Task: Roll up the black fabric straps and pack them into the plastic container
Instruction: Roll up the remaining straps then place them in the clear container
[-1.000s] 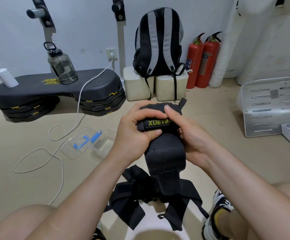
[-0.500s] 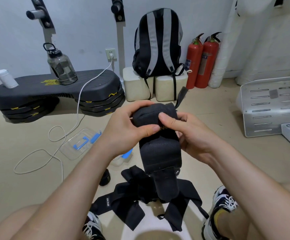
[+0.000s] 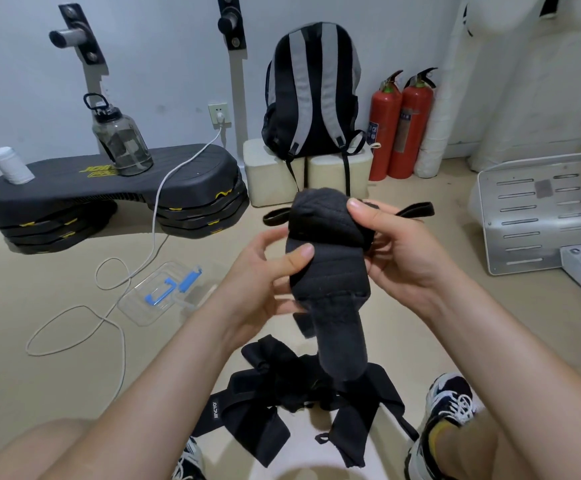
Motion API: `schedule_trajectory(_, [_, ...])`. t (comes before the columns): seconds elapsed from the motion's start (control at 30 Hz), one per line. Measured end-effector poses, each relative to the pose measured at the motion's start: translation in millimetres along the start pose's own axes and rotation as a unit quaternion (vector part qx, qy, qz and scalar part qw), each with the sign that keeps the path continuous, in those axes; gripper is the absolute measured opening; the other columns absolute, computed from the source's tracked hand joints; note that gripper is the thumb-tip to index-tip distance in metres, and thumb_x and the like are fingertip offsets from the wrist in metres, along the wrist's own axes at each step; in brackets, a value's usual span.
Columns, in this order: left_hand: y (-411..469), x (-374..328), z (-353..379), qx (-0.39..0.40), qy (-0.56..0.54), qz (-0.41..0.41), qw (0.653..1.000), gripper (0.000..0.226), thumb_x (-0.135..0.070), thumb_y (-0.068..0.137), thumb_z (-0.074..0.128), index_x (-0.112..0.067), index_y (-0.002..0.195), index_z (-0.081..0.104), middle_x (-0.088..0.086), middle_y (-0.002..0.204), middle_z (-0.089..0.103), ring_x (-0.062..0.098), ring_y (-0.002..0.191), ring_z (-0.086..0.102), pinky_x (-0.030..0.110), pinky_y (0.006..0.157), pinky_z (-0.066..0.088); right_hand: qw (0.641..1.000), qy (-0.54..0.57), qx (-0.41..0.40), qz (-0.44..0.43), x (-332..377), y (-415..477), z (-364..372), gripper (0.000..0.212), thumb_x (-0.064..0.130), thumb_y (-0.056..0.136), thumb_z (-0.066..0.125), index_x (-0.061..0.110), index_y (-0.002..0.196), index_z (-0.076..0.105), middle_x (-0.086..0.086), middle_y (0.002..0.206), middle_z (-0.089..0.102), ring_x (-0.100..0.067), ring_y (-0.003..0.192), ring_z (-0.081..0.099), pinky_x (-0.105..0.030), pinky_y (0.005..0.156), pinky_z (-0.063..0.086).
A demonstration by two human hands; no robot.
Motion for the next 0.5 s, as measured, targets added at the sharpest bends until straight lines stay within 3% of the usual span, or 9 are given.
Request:
schedule_trajectory(0.13, [-6, 4, 10, 0.025, 0.040, 0.007, 0.999, 0.071, -0.013, 0.081, 0.071, -0.030, 0.141, 0.035, 0.012, 0.085, 0.074, 0.021, 0.058, 0.066, 0.030, 0.050, 0.053, 0.999, 0.016, -0.035, -0.027, 11, 4, -13, 0.037, 0.016, 0.071, 0.071, 0.004, 0.105, 0.069, -0.009, 0.090, 0.071, -0.017, 0.079, 0.070, -0.026, 0.064, 0.057])
schedule_trajectory(0.27, [-15, -18, 11, 0.061, 0.062, 0.078, 0.993, 0.066, 0.010, 0.092, 0.050, -0.033, 0.140, 0.037, 0.002, 0.062, 0.065, 0.010, 0.046, 0.052, 0.020, 0.046, 0.044, 0.998, 0.016, -0.054, -0.031, 13, 5, -22, 0.032, 0.009, 0.081, 0.067, 0.002, 0.112, 0.068, -0.012, 0.097, 0.072, -0.020, 0.084, 0.071, -0.028, 0.067, 0.058])
schedule_trajectory(0.33, [-19, -27, 12, 0.102, 0.056, 0.096, 0.989, 0.079, 0.025, 0.087, 0.037, -0.036, 0.135, 0.046, 0.008, 0.076, 0.070, 0.012, 0.054, 0.058, 0.021, 0.051, 0.048, 0.998, 0.020, -0.057, -0.030, 14, 5, -24, 0.040, 0.010, 0.079, 0.068, -0.001, 0.118, 0.067, -0.014, 0.102, 0.072, -0.021, 0.086, 0.072, -0.028, 0.068, 0.058])
schedule_trajectory(0.4, [-20, -38, 6, 0.105, 0.104, 0.150, 0.978, 0.085, 0.030, 0.083, 0.038, -0.038, 0.130, 0.054, 0.013, 0.098, 0.071, 0.017, 0.073, 0.066, 0.027, 0.065, 0.055, 0.998, 0.019, -0.057, -0.028, 15, 5, -26, 0.043, 0.010, 0.080, 0.068, -0.002, 0.121, 0.065, -0.016, 0.108, 0.071, -0.022, 0.089, 0.072, -0.029, 0.068, 0.058])
schedule_trajectory(0.43, [-21, -45, 1, 0.073, 0.191, 0.209, 0.956, 0.080, 0.025, 0.082, 0.049, -0.039, 0.130, 0.056, 0.008, 0.103, 0.068, 0.016, 0.083, 0.065, 0.029, 0.073, 0.055, 0.998, 0.017, -0.054, -0.027, 15, 5, -26, 0.044, 0.011, 0.079, 0.068, -0.001, 0.122, 0.065, -0.017, 0.111, 0.070, -0.024, 0.092, 0.072, -0.029, 0.070, 0.058])
schedule_trajectory(0.5, [-29, -60, -1, -0.018, 0.389, 0.335, 0.858, 0.065, -0.003, 0.078, 0.066, -0.044, 0.127, 0.058, -0.005, 0.102, 0.056, 0.014, 0.093, 0.055, 0.027, 0.084, 0.049, 0.999, 0.008, -0.039, -0.027, 14, 4, -23, 0.049, 0.014, 0.074, 0.069, 0.000, 0.121, 0.066, -0.017, 0.113, 0.070, -0.025, 0.096, 0.070, -0.030, 0.071, 0.058])
Point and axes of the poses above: each hand's wrist, its own y-axis towards the middle knuckle, its own z-axis out of the palm, x = y × z, the point moved 9 cm from there along y, towards the middle knuckle
